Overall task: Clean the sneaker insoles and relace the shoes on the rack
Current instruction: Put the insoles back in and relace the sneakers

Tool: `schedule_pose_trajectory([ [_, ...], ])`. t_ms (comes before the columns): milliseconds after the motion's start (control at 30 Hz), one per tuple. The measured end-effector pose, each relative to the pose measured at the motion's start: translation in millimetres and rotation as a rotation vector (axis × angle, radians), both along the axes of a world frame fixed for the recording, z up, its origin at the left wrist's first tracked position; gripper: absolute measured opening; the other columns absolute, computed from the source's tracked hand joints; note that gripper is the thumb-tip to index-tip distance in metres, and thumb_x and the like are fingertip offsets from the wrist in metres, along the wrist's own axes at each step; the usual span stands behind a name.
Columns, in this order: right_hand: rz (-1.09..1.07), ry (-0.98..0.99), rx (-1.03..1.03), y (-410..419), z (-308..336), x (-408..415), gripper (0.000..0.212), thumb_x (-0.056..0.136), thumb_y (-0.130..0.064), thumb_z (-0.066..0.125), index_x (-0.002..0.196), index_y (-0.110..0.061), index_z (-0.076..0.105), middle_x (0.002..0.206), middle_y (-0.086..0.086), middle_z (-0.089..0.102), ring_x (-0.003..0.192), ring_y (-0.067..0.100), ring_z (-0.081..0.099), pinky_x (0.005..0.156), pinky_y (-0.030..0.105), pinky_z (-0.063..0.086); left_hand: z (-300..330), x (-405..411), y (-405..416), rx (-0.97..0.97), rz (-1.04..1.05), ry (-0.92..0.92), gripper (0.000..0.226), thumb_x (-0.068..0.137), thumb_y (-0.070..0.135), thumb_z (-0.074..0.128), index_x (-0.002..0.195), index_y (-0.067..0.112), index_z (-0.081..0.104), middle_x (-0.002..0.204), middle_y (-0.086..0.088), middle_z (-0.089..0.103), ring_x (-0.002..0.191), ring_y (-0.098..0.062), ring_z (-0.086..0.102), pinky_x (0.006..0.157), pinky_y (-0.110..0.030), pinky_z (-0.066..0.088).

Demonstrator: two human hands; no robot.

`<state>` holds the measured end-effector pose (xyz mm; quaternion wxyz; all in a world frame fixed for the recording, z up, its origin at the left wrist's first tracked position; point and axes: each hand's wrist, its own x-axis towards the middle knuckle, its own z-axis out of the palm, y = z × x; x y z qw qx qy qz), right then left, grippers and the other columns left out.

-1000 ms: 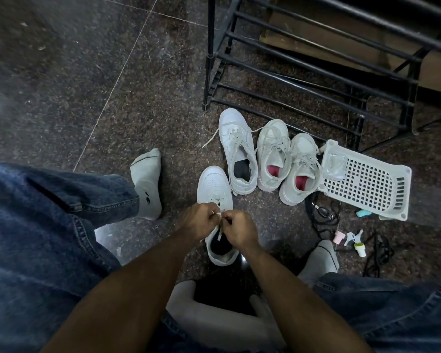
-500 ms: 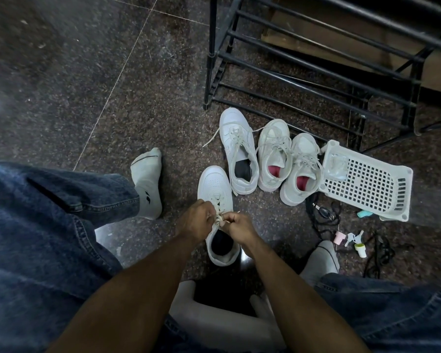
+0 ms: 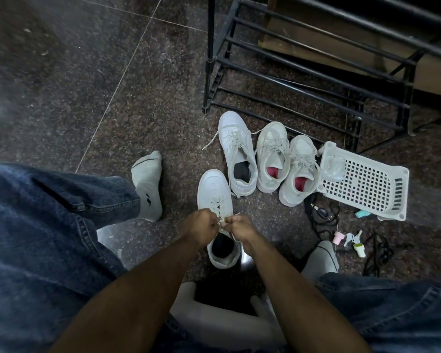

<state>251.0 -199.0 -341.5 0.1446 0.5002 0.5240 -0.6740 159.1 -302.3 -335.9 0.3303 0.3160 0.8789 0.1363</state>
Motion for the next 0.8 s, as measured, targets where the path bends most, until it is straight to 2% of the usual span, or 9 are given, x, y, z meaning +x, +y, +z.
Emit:
schedule_pose_trajectory([
  [100,0.018,-0.020,0.050,1,4,3,0.012,0.088,0.007,0.059,0.095,0.010,0.069,0.073,0.004,0.063,0.065,0.008,0.055,0.052,0.010,0.042,6,1,3,-0.010,-0.053,0.051,0.015,0.084,0.027,0.058,0.085,0.022,0.072,0.095,0.001,0.070,0.089,-0.026,0.066,0.069,-0.031,0.049],
  [167,0.008,-0.027,0.055,3,6,4,0.010,0.087,0.008,0.060,0.087,0.007,0.070,0.068,0.001,0.061,0.060,0.005,0.055,0.049,0.009,0.041,7,0,6,-0.029,-0.056,0.052,0.015,0.083,0.029,0.059,0.083,0.021,0.071,0.093,0.000,0.071,0.088,-0.027,0.066,0.067,-0.031,0.047],
  [267,0.009,-0.045,0.081,3,8,2,0.031,0.085,0.012,0.058,0.065,-0.010,0.064,0.057,-0.005,0.060,0.054,0.003,0.053,0.043,0.010,0.038,10,0,8,-0.085,-0.091,0.099,0.022,0.085,0.041,0.061,0.082,0.021,0.070,0.092,-0.002,0.071,0.086,-0.028,0.067,0.066,-0.030,0.047],
  [367,0.034,-0.065,0.149,2,8,1,0.022,0.085,0.010,0.059,0.073,-0.007,0.068,0.066,-0.001,0.064,0.062,0.007,0.055,0.050,0.011,0.045,12,0,12,-0.136,-0.100,0.102,0.026,0.083,0.046,0.061,0.083,0.022,0.069,0.091,-0.002,0.070,0.085,-0.027,0.067,0.069,-0.034,0.051],
  [467,0.179,-0.056,0.293,1,0,1,0.012,0.084,0.000,0.066,0.092,-0.002,0.074,0.087,0.007,0.072,0.080,0.014,0.063,0.082,0.030,0.056,19,-9,21,-0.182,0.048,-0.161,0.023,0.077,0.038,0.066,0.079,0.015,0.068,0.079,-0.006,0.070,0.072,-0.024,0.068,0.062,-0.031,0.052],
  [567,0.223,-0.029,0.359,-2,-4,3,0.008,0.084,-0.007,0.070,0.089,-0.006,0.075,0.083,0.001,0.069,0.082,0.015,0.064,0.086,0.036,0.055,25,-16,24,-0.158,0.410,-0.644,0.017,0.082,0.018,0.065,0.090,0.004,0.063,0.073,-0.006,0.064,0.055,-0.019,0.065,0.056,-0.026,0.050],
  [633,0.236,-0.027,0.376,-2,-8,2,0.006,0.084,-0.010,0.071,0.086,-0.010,0.076,0.080,-0.001,0.070,0.080,0.015,0.064,0.084,0.038,0.056,25,-15,19,-0.171,0.552,-0.830,0.015,0.084,0.015,0.059,0.096,0.006,0.058,0.075,-0.004,0.055,0.055,-0.018,0.061,0.060,-0.028,0.052],
  [733,0.256,-0.043,0.371,-3,-9,-1,0.007,0.083,-0.008,0.070,0.087,-0.009,0.076,0.081,-0.001,0.069,0.077,0.013,0.063,0.080,0.035,0.055,22,-9,16,-0.181,0.637,-0.945,0.009,0.087,0.018,0.054,0.091,0.010,0.054,0.070,-0.001,0.045,0.057,-0.018,0.058,0.062,-0.034,0.054],
  [800,0.263,-0.039,0.381,-1,-9,-1,0.010,0.083,-0.005,0.070,0.090,-0.005,0.076,0.080,-0.001,0.068,0.076,0.010,0.060,0.076,0.027,0.052,20,-6,18,-0.166,0.577,-0.832,0.016,0.088,0.022,0.060,0.096,0.009,0.055,0.076,-0.004,0.052,0.058,-0.019,0.061,0.059,-0.034,0.054],
])
